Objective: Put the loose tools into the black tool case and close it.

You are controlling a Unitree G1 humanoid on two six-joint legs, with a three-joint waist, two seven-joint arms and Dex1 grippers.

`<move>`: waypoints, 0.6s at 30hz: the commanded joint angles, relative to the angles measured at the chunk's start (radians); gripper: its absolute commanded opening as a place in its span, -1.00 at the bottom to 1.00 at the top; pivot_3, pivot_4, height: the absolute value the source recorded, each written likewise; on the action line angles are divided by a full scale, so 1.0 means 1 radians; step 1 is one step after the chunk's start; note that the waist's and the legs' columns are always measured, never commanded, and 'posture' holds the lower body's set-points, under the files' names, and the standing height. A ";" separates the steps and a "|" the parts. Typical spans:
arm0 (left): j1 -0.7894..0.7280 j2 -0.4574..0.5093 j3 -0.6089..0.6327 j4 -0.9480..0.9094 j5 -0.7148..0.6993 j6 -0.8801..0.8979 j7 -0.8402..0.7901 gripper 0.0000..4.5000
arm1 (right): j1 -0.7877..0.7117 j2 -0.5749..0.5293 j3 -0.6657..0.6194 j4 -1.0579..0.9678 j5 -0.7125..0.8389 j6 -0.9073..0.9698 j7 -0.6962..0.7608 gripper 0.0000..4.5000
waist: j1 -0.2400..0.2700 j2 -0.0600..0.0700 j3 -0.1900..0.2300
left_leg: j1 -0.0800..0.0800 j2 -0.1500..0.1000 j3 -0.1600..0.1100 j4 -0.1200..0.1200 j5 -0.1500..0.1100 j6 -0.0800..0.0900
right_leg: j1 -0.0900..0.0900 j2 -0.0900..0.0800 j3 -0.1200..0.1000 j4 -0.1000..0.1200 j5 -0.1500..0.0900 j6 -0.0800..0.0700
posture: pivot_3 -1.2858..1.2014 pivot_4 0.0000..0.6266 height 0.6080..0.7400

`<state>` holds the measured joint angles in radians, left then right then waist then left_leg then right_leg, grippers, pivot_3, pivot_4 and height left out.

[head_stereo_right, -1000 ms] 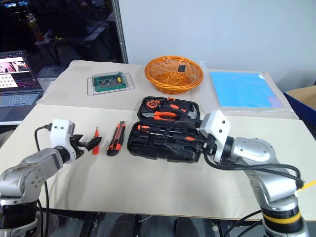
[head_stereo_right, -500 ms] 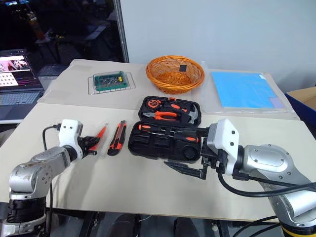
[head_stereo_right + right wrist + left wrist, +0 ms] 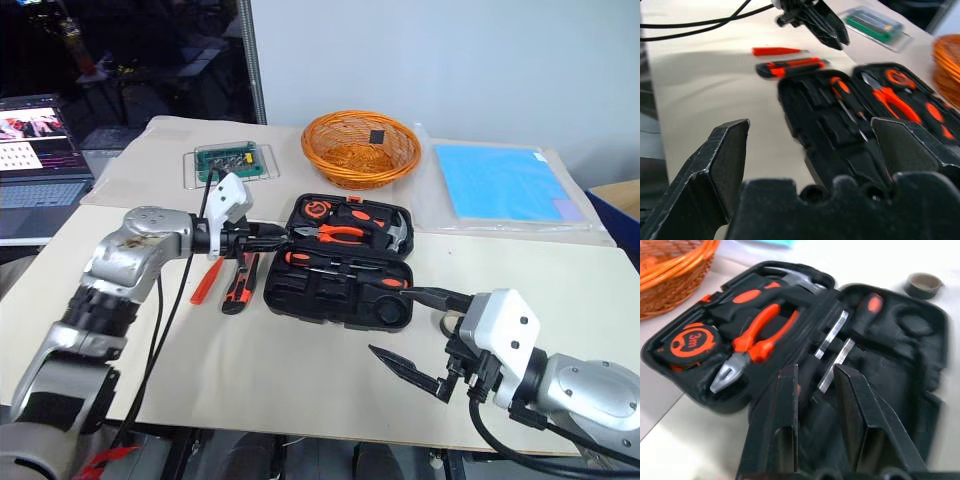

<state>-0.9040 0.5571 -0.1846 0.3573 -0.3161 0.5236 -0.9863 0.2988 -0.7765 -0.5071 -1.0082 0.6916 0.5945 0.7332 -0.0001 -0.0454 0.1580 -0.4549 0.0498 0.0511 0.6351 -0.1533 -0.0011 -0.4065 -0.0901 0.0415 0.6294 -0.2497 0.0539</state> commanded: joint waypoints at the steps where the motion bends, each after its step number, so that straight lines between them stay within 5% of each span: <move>1: 0.038 0.001 0.114 -0.091 -0.021 0.114 0.131 0.16 | 0.040 -0.014 -0.009 -0.039 0.026 -0.077 -0.054 1.00 | -0.008 0.000 0.000 | 0.000 0.000 0.000 0.000 0.000 0.000 | 0.000 0.000 0.000 0.000 0.000 0.000 | 0.03 -0.52 1.00; 6: 0.284 0.010 0.281 -0.400 -0.004 0.315 0.385 0.96 | -0.062 -0.005 0.066 -0.027 0.069 -0.069 -0.094 1.00 | -0.024 0.000 0.000 | 0.003 0.000 0.000 0.000 0.000 0.000 | 0.002 0.000 0.001 0.002 0.000 0.001 | 0.03 -0.52 1.00; 12: 0.509 -0.018 0.385 -0.636 0.021 0.485 0.587 0.99 | -0.213 -0.042 0.168 0.086 0.058 -0.085 -0.024 1.00 | -0.005 -0.002 0.001 | 0.006 0.000 -0.001 0.000 0.001 -0.001 | 0.004 -0.002 -0.001 0.001 0.001 -0.001 | 0.03 -0.52 1.00; 18: 0.576 -0.064 0.373 -0.646 0.037 0.521 0.673 0.99 | -0.253 -0.059 0.185 0.129 0.046 -0.097 0.016 1.00 | 0.015 -0.003 0.001 | 0.007 0.000 0.000 0.000 0.001 -0.001 | 0.005 -0.003 -0.001 0.000 -0.002 -0.006 | 0.03 -0.52 1.00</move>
<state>-0.3297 0.4971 0.1889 -0.2614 -0.2922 1.0487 -0.3337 0.0532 -0.8255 -0.3127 -0.8761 0.7453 0.5285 0.7377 0.0150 -0.0479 0.1593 -0.4479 0.0496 0.0516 0.6354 -0.1528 -0.0021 -0.4014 -0.0930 0.0407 0.6296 -0.2511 0.0480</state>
